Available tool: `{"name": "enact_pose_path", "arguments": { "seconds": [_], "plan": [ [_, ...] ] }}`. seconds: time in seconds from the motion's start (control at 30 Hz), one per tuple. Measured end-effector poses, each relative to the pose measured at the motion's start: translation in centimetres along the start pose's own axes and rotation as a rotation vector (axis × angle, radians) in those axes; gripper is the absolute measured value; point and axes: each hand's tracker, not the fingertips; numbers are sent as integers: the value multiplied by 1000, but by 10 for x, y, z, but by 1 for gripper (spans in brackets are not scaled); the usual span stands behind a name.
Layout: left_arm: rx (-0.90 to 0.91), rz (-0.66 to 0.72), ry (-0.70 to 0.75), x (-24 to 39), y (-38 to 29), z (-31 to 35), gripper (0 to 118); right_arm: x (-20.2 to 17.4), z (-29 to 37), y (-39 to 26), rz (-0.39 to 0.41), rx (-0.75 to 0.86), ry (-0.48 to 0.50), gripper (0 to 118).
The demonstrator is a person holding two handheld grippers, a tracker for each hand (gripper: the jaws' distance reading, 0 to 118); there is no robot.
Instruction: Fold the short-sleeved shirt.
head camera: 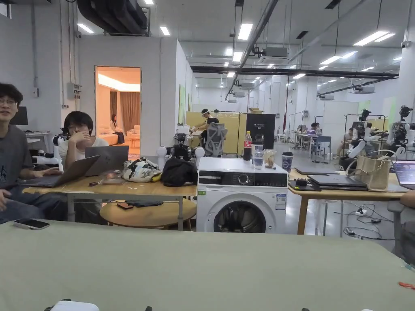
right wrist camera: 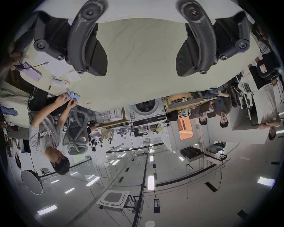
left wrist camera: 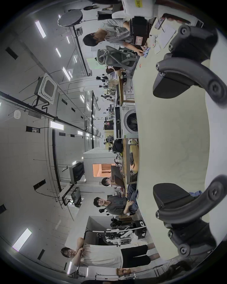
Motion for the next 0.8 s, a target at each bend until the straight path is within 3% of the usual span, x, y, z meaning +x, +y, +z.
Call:
{"name": "enact_pose_path", "arguments": {
  "seconds": [0.4,0.57,0.7,0.8],
  "plan": [
    [4,20,7,-1,-1,4,110,8,8,-6,-23,41,96,93],
    [10,12,-5,3,-1,4,110,4,17,-13,104,115,160,93],
    [20,3,-8,6,0,4,110,-10,21,-17,232,170,104,93],
    [28,-7,-5,7,0,4,110,-14,21,-17,275,171,129,93]
  ]
}}
